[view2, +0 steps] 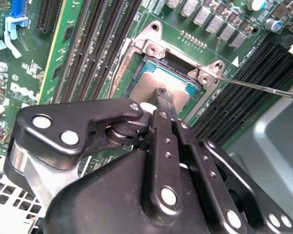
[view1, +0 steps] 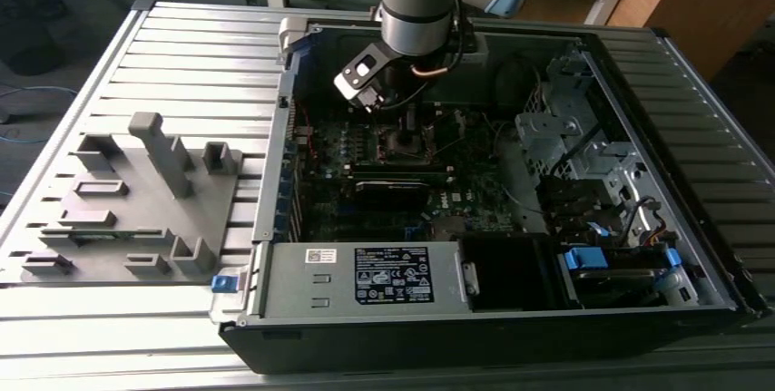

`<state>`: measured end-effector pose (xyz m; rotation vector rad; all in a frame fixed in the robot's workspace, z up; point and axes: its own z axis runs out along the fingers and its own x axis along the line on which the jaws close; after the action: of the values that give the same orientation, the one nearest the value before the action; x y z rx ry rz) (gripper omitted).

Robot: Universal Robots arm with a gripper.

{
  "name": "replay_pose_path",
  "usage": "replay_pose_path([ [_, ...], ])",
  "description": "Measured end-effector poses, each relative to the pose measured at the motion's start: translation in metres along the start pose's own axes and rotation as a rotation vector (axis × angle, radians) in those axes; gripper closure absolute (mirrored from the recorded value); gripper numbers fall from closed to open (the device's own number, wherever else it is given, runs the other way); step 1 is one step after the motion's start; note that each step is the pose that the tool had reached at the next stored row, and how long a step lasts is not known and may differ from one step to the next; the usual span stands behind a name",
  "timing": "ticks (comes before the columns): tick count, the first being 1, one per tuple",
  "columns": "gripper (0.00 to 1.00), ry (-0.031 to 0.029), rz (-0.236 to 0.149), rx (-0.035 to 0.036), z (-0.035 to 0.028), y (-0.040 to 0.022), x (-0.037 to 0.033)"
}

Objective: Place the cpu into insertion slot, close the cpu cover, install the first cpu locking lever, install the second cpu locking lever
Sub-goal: 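Place the cpu into insertion slot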

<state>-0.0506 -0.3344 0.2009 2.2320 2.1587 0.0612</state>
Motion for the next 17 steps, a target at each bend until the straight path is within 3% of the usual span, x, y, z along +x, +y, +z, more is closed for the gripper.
replay_pose_path([
  [12,0.90,-0.0003,0.001,0.0002,0.0034,-0.0003,-0.0002],
  [14,0.90,0.0030,0.001,-0.0017,0.0014,0.0001,0.0004],
  [17,0.90,0.0006,0.001,-0.0003,-0.0066,0.0004,0.0001],
])
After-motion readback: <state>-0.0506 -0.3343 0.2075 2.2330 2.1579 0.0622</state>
